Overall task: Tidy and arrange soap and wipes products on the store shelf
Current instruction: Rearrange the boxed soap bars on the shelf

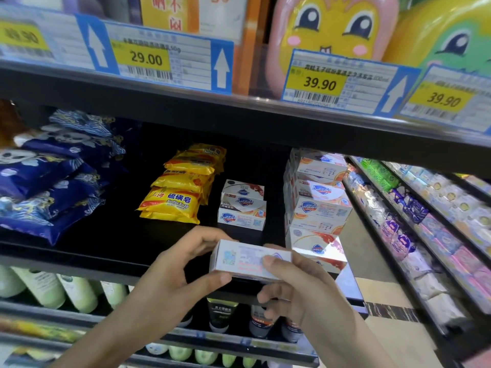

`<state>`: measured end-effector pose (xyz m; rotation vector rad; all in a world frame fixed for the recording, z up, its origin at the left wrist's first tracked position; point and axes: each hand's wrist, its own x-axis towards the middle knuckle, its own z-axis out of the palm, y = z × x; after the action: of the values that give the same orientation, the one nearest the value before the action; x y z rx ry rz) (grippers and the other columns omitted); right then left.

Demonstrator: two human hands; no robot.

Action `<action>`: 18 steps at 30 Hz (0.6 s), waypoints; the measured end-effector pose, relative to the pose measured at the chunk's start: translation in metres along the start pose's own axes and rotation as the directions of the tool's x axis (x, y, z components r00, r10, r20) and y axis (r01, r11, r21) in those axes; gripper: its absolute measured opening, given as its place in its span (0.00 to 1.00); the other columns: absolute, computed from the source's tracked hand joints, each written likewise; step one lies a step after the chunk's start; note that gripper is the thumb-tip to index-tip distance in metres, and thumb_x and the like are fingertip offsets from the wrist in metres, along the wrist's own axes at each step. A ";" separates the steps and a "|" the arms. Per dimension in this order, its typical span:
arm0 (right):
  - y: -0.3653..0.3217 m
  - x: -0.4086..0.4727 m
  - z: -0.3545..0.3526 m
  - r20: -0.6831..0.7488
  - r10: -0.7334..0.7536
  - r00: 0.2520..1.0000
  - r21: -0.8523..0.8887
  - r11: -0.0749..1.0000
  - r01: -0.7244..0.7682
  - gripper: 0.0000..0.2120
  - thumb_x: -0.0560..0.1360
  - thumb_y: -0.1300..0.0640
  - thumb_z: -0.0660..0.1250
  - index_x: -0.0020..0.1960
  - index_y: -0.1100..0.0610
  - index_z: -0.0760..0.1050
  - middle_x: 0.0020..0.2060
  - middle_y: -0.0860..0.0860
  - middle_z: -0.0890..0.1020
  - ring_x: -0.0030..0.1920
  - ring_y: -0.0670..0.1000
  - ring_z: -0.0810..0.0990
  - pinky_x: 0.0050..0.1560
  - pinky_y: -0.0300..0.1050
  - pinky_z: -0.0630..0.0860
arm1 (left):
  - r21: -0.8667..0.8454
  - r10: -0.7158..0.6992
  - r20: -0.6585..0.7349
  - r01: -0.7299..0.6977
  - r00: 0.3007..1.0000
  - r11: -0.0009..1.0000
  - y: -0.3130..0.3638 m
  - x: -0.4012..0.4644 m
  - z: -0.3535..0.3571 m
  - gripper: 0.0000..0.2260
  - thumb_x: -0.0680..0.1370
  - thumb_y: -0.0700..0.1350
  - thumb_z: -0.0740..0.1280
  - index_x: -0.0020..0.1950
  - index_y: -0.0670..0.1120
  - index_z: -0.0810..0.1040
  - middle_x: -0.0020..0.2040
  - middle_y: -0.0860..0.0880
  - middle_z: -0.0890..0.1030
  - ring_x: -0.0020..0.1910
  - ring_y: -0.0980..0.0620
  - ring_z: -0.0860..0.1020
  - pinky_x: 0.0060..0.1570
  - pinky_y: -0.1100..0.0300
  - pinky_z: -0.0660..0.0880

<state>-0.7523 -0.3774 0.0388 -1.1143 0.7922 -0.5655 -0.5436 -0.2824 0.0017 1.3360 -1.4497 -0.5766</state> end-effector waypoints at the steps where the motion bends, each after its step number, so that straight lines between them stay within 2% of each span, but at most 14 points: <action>1: 0.001 0.001 -0.002 -0.004 0.001 1.000 0.029 1.000 -0.001 0.27 0.66 0.53 0.79 0.62 0.59 0.80 0.51 0.60 0.87 0.37 0.57 0.83 0.34 0.46 0.80 | 0.008 -0.003 0.003 0.003 1.000 1.000 0.000 -0.001 0.000 0.20 0.78 0.47 0.75 0.68 0.58 0.76 0.66 0.56 0.82 0.70 0.56 0.76 0.64 0.68 0.72; 5: 0.004 0.004 -0.004 -0.015 -0.055 0.998 0.077 0.995 0.056 0.30 0.64 0.56 0.83 0.64 0.57 0.80 0.51 0.61 0.87 0.43 0.57 0.87 0.43 0.45 0.83 | 0.028 -0.048 -0.008 0.049 0.999 0.998 0.003 -0.002 -0.001 0.23 0.78 0.46 0.76 0.70 0.60 0.75 0.68 0.59 0.80 0.72 0.58 0.75 0.66 0.64 0.73; 8: 0.004 0.004 -0.003 -0.040 -0.124 0.991 0.098 0.987 0.128 0.35 0.60 0.58 0.85 0.65 0.55 0.78 0.51 0.56 0.88 0.46 0.56 0.88 0.44 0.44 0.84 | 0.030 -0.113 -0.082 0.116 0.990 0.993 0.003 0.002 -0.005 0.26 0.80 0.36 0.72 0.69 0.63 0.76 0.67 0.61 0.81 0.70 0.59 0.77 0.68 0.57 0.73; 11: 0.007 0.004 -0.005 -0.067 -0.205 0.976 0.076 0.975 0.210 0.42 0.57 0.62 0.87 0.68 0.47 0.77 0.51 0.45 0.87 0.53 0.52 0.87 0.48 0.46 0.84 | -0.154 -0.277 -0.218 0.248 0.936 0.957 0.005 0.012 -0.012 0.20 0.83 0.33 0.65 0.66 0.56 0.79 0.61 0.57 0.85 0.61 0.56 0.83 0.62 0.55 0.77; 13: 0.010 0.005 -0.007 -0.062 -0.244 0.968 0.042 0.968 0.247 0.44 0.57 0.64 0.85 0.68 0.42 0.76 0.54 0.44 0.86 0.55 0.51 0.87 0.49 0.45 0.84 | -0.276 -0.418 -0.202 0.358 0.886 0.892 0.007 0.017 -0.017 0.11 0.84 0.41 0.66 0.63 0.53 0.81 0.58 0.52 0.87 0.54 0.53 0.86 0.55 0.53 0.80; 14: 0.011 0.005 -0.007 -0.048 -0.269 0.962 0.017 0.963 0.270 0.41 0.58 0.64 0.83 0.67 0.41 0.76 0.54 0.42 0.86 0.55 0.50 0.87 0.48 0.43 0.83 | -0.322 -0.481 -0.149 0.417 0.864 0.850 0.009 0.019 -0.018 0.11 0.81 0.50 0.67 0.62 0.52 0.82 0.56 0.49 0.88 0.52 0.51 0.87 0.52 0.52 0.81; 16: 0.014 0.006 -0.008 -0.006 -0.323 0.946 -0.052 0.945 0.322 0.36 0.61 0.64 0.79 0.65 0.41 0.79 0.53 0.42 0.86 0.55 0.50 0.87 0.48 0.41 0.83 | -0.373 -0.568 -0.026 0.519 0.823 0.769 0.010 0.020 -0.020 0.24 0.72 0.65 0.70 0.60 0.51 0.85 0.54 0.47 0.88 0.51 0.47 0.88 0.49 0.51 0.82; 18: 0.017 0.004 -0.008 0.046 -0.373 0.927 -0.136 0.917 0.376 0.31 0.64 0.63 0.78 0.61 0.39 0.79 0.57 0.47 0.86 0.56 0.53 0.86 0.51 0.45 0.83 | -0.353 -0.586 0.080 0.573 0.806 0.740 0.013 0.021 -0.018 0.26 0.68 0.71 0.74 0.56 0.54 0.87 0.53 0.47 0.88 0.52 0.47 0.88 0.50 0.51 0.81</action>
<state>-0.7554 -0.3792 0.0203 -1.4166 0.6102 -0.8271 -0.5294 -0.2929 0.0269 1.4769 -0.8071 -1.1632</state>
